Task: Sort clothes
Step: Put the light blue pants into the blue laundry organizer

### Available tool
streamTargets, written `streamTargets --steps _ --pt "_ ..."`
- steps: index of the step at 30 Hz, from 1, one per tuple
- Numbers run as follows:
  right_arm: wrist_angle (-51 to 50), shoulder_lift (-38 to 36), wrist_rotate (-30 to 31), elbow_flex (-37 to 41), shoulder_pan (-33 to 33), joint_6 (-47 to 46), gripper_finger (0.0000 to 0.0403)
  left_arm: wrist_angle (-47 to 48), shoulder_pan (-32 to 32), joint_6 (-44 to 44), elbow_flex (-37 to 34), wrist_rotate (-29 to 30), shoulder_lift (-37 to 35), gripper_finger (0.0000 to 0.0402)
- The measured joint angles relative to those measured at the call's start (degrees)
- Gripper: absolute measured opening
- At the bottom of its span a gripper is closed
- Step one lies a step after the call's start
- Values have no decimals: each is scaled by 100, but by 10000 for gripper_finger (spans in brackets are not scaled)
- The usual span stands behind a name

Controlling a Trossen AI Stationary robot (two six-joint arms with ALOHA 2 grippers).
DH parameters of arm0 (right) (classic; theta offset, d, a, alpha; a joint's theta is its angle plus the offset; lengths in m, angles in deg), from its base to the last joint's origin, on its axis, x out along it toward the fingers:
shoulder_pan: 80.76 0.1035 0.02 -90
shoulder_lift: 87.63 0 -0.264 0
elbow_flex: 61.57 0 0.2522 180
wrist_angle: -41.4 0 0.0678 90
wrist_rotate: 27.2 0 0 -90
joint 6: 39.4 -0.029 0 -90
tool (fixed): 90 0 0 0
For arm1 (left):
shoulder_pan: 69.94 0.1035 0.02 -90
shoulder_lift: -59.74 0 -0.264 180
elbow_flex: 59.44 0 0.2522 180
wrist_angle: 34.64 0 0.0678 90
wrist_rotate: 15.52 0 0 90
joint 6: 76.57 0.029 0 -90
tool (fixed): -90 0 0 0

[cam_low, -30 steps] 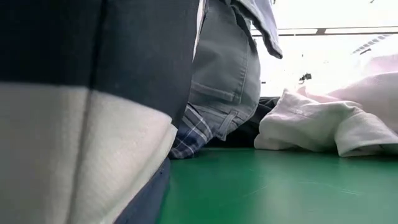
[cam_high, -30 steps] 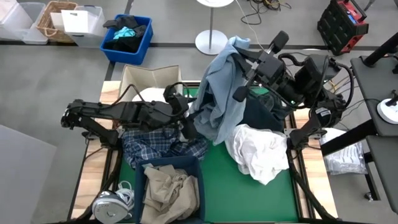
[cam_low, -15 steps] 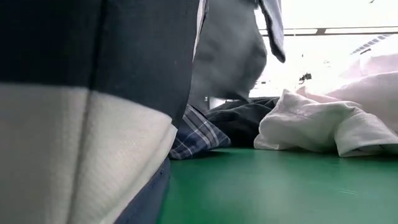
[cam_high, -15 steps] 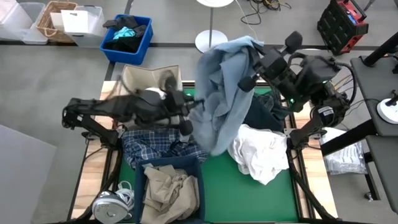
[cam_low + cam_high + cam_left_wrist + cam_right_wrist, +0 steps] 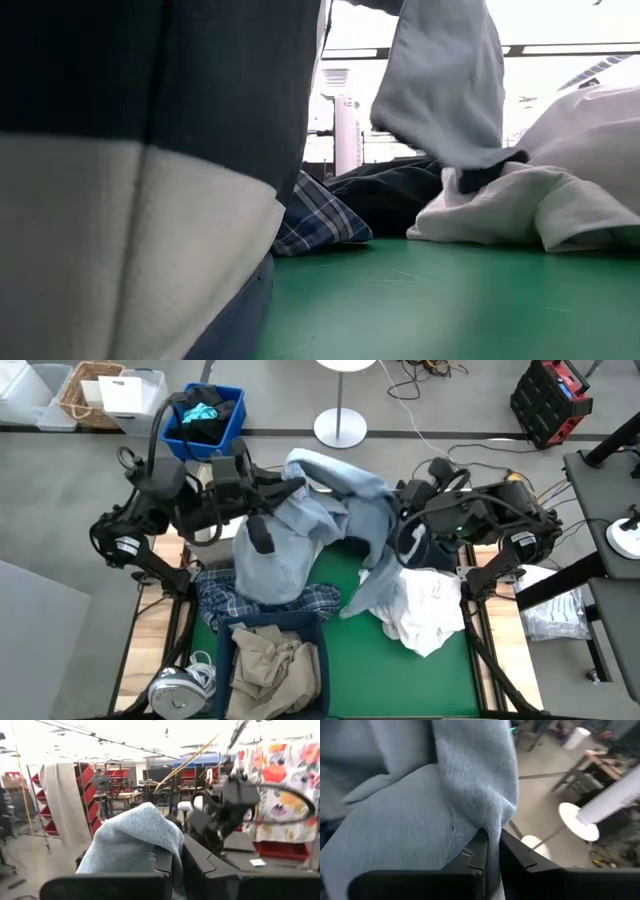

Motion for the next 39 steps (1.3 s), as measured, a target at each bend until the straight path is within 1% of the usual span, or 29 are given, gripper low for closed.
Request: streamTargets --steps 3,6,8,9,12,14,16,17,19,22,24,26,30,31,34,37,39 --pt "6 4 -45 0 33 313 66 1 0 -335 275 -3 135 0" --pt "14 2 -22 0 31 646 111 -25 23 -664 655 27 299 1" --pt "21 4 50 0 31 841 144 -26 39 -786 945 209 422 3" --pt "34 4 188 0 31 908 161 -73 39 -800 1007 309 473 4" --pt "126 -12 671 0 31 1074 206 -407 57 -739 873 727 422 5" --pt "306 -38 962 0 31 1070 231 -376 92 -712 895 1201 406 5" --pt "563 -76 1056 0 29 1079 252 -284 115 -700 910 1663 400 6" --pt "755 -107 1015 0 29 1152 262 -248 139 -696 910 1784 394 6" --pt "1218 -142 631 0 29 1422 279 -129 180 -695 910 1805 395 6" --pt "2128 -105 -547 0 -15 1870 298 -70 205 -769 910 1754 468 6" --pt "2749 -12 -1237 0 -92 2025 306 -60 209 -811 910 1543 540 6" --pt "3200 102 -1675 0 -190 2088 311 -65 209 -836 910 1321 612 7" --pt "3752 304 -2081 0 -409 2113 317 -119 221 -963 910 1289 781 7" --pt "3842 348 -2105 0 -467 2079 318 -145 230 -1014 911 1269 831 7" --pt "3873 508 -2136 0 -610 2086 316 -260 238 -1059 910 936 963 7" --pt "3829 663 -2184 0 -695 2250 300 -340 232 -1121 910 486 1062 7" --pt "3828 731 -2189 0 -721 2318 276 -340 236 -1130 910 260 1099 7"
